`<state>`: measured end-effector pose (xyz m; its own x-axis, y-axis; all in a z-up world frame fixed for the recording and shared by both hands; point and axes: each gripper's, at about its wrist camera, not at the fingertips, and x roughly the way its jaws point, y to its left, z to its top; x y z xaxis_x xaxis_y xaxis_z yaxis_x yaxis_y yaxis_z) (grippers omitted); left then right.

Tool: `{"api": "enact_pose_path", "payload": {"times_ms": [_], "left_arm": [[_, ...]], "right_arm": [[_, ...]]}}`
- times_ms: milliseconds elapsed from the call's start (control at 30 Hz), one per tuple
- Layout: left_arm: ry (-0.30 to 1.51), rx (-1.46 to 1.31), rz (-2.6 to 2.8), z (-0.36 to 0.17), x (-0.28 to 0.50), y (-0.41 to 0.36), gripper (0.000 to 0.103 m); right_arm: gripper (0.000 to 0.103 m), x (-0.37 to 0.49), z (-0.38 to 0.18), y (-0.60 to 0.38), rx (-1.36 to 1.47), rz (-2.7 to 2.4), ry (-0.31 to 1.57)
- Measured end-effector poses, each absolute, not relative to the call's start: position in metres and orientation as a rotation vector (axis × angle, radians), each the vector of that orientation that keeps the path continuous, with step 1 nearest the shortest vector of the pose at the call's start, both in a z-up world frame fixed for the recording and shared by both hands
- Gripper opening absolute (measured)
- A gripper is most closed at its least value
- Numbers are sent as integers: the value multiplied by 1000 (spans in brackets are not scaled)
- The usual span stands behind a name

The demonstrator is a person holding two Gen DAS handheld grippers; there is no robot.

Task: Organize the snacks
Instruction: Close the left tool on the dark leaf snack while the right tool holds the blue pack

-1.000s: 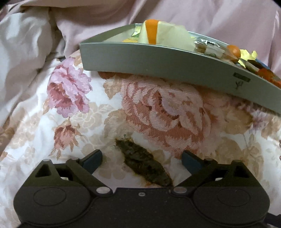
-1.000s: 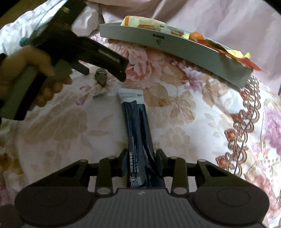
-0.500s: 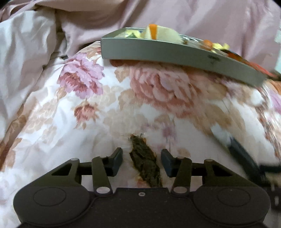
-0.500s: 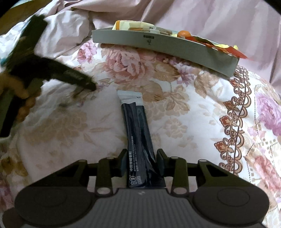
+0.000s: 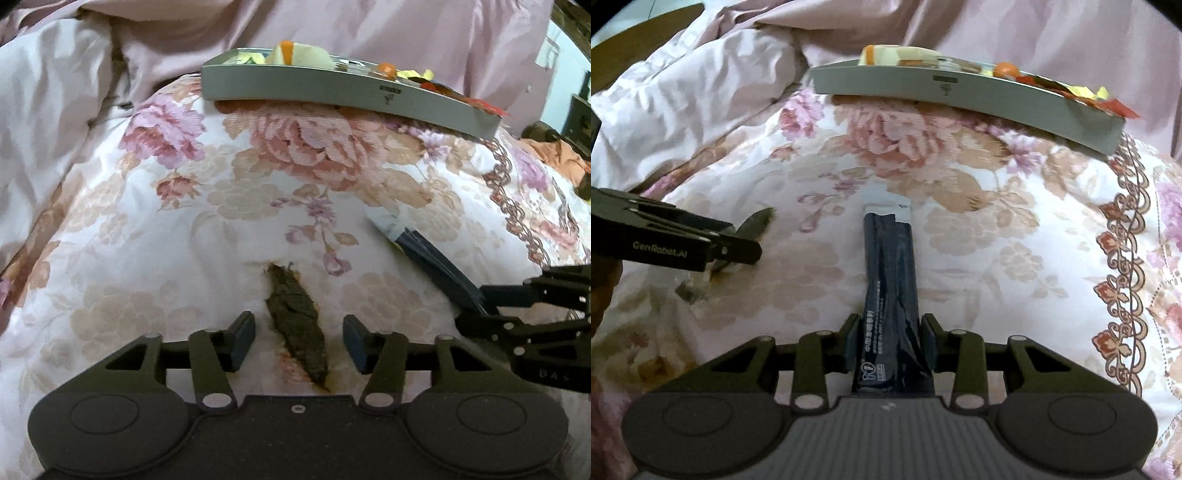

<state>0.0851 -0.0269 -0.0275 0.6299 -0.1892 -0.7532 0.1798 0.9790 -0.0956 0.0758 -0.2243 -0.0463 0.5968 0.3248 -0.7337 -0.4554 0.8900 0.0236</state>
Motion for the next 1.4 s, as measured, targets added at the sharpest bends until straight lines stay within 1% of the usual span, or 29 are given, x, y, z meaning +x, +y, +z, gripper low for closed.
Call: {"api": "enact_pose_path", "payload": {"times_ms": [67, 167, 400, 433, 500, 567, 667, 700, 733, 833, 900, 933, 1000, 1033, 1067, 1100, 1233, 1400], "left_arm": [[862, 14, -223, -28, 85, -31, 64], [860, 39, -236, -31, 86, -33, 66], [851, 33, -253, -34, 91, -30, 66], [849, 37, -255, -35, 91, -30, 64], [844, 51, -253, -35, 91, -31, 60], [840, 59, -249, -35, 92, -31, 53], [838, 50, -252, -35, 92, -30, 52], [836, 52, -255, -35, 92, -30, 51], [835, 54, -262, -35, 92, -31, 46], [834, 47, -280, -34, 90, -33, 46], [833, 50, -283, -34, 90, -33, 46], [834, 45, -284, -33, 90, -33, 46], [836, 41, -283, -34, 90, -34, 46], [836, 41, -282, -34, 89, -34, 46], [835, 43, -283, -34, 90, -34, 46], [835, 45, -282, -34, 89, -34, 47], [839, 33, -283, -34, 90, -32, 47], [838, 42, -286, -34, 90, -33, 47]], "right_arm": [[41, 74, -45, -223, -177, 449, 814], [44, 76, -46, -224, -157, 434, 820], [59, 80, -49, -222, -152, 410, 795], [60, 82, -50, -221, -148, 410, 792], [67, 86, -51, -218, -143, 412, 790], [72, 89, -52, -216, -135, 415, 790], [75, 89, -54, -213, -130, 416, 787], [75, 89, -55, -212, -128, 414, 783], [75, 88, -55, -212, -127, 412, 781], [70, 86, -55, -209, -119, 414, 777], [63, 83, -55, -206, -122, 416, 771], [61, 82, -55, -204, -125, 416, 767], [51, 79, -55, -202, -128, 418, 759], [48, 78, -54, -201, -127, 421, 756], [42, 76, -54, -200, -124, 424, 752], [40, 74, -54, -199, -124, 424, 749], [40, 72, -55, -197, -134, 421, 742], [47, 81, -55, -195, -144, 450, 757]]}}
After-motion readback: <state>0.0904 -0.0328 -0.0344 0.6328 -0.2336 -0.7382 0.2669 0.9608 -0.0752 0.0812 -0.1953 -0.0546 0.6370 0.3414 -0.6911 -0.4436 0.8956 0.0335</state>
